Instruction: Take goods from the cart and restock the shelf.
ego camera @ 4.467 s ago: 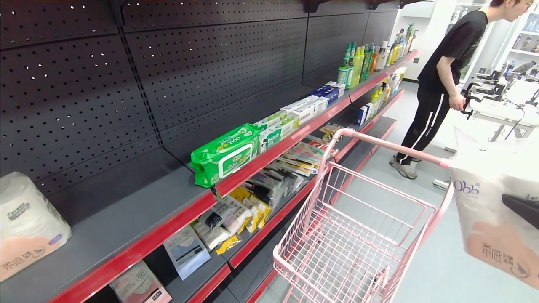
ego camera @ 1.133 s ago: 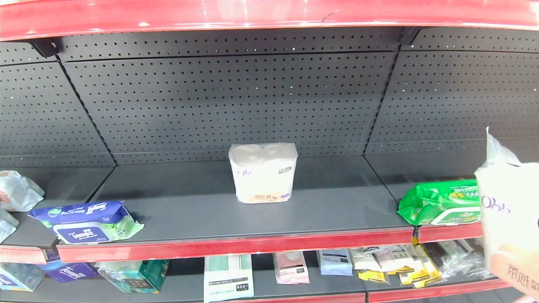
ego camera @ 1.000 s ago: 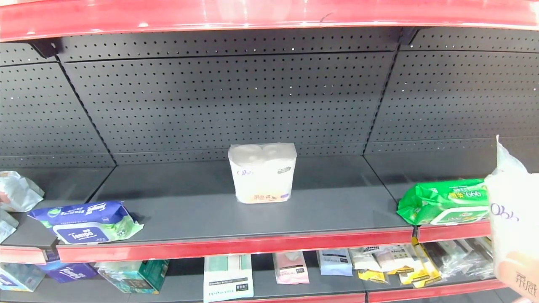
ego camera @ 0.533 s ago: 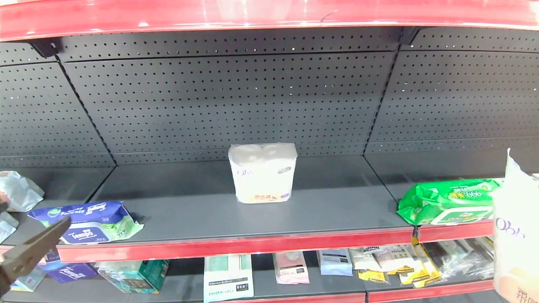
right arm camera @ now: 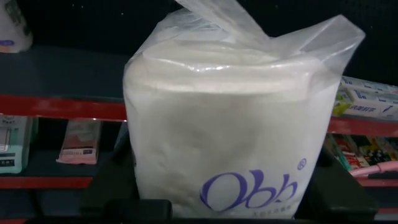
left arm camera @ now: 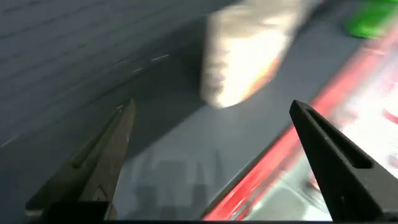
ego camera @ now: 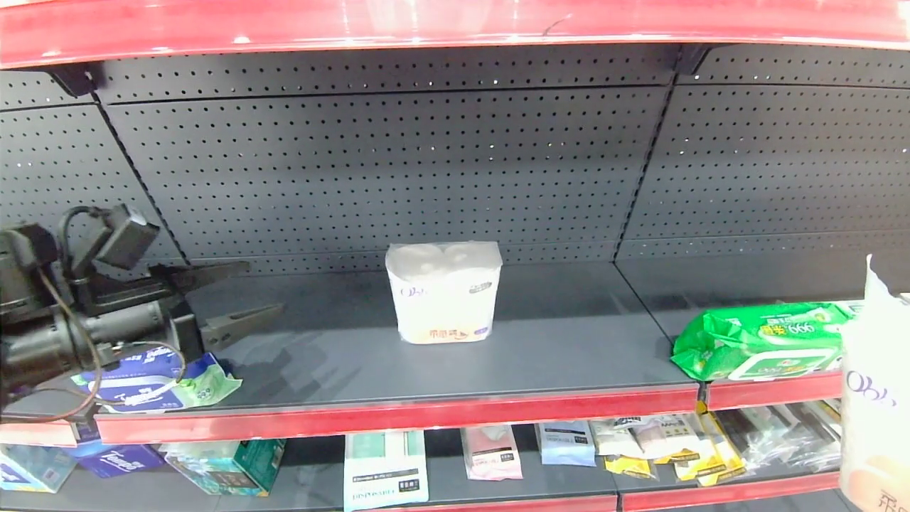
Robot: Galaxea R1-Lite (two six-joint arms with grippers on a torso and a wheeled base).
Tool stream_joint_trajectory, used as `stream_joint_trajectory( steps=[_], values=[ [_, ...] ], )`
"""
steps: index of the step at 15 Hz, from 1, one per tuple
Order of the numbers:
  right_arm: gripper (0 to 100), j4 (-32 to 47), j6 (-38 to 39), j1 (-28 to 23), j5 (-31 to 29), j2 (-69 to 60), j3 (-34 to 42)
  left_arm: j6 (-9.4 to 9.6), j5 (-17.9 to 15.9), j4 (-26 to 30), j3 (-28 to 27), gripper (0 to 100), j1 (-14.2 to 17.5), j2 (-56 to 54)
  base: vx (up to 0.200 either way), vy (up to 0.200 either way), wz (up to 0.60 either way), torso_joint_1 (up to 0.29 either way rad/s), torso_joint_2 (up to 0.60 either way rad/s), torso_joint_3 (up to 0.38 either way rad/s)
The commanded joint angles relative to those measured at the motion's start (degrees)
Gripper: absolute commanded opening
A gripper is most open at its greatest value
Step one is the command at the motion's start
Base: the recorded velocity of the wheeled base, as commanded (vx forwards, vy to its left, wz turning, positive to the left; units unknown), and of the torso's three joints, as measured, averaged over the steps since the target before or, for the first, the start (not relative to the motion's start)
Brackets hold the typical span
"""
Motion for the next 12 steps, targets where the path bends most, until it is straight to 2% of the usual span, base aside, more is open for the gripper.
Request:
stream_joint_trajectory(
  steps=[1, 4, 9, 11, 12],
  values=[
    [0, 0.0, -0.1, 0.0, -0.1, 0.1, -0.4, 1.56, -4.6, -1.2, -4.8, 100, -3.9, 11.7, 0.0, 0.0, 0.0, 0.0, 0.0, 0.0],
    [0, 0.0, -0.3, -0.9, -0.1, 0.2, -1.1, 4.63, -5.6, -1.2, -10.8, 100, -6.4, 18.2, 0.0, 0.0, 0.0, 0.0, 0.0, 0.0],
    [0, 0.0, -0.3, -1.6, -0.1, 0.2, -1.4, 5.34, -5.7, -1.2, -17.9, 100, -9.1, 24.1, 0.0, 0.0, 0.0, 0.0, 0.0, 0.0],
    [0, 0.0, -0.3, -1.6, -0.1, 0.2, -1.4, 7.97, -5.7, -1.2, -19.3, 100, -9.0, 26.1, 0.0, 0.0, 0.0, 0.0, 0.0, 0.0],
    [0, 0.0, -0.3, -1.6, -0.1, 0.2, -1.4, 8.5, -5.7, -1.2, -20.0, 100, -9.0, 26.8, 0.0, 0.0, 0.0, 0.0, 0.0, 0.0]
  ],
)
